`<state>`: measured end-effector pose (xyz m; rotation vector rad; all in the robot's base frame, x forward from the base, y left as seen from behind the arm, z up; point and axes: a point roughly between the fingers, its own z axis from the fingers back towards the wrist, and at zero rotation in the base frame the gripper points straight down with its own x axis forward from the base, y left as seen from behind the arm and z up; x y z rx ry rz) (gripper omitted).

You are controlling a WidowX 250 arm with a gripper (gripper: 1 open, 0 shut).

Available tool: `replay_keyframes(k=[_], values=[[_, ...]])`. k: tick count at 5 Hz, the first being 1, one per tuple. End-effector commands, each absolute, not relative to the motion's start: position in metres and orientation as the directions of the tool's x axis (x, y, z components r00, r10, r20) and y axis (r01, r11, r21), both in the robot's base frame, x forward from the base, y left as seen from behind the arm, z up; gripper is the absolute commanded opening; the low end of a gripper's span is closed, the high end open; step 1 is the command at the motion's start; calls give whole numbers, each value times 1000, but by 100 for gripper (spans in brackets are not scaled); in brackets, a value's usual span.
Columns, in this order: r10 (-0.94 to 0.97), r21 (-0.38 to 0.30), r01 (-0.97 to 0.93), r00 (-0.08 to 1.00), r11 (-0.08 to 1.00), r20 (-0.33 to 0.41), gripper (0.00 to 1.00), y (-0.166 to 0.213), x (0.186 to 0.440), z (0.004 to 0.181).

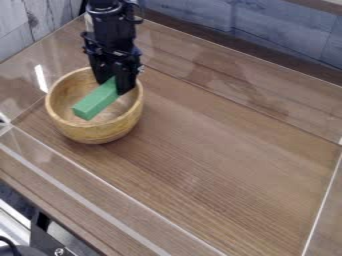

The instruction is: Move green stick from inside the wooden bowl to the table next to it

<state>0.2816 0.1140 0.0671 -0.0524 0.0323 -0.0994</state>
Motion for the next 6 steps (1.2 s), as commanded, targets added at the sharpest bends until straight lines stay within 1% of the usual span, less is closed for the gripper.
replay_keyframes(k=[1,3,5,6], values=[[-84,-27,85,996,996,31,0,106,289,85],[-18,-36,19,1000,999,21,0,107,295,117],[148,-40,-147,989,988,14,0,112,308,107],[139,-40,-138,990,990,11,0,117,306,101]])
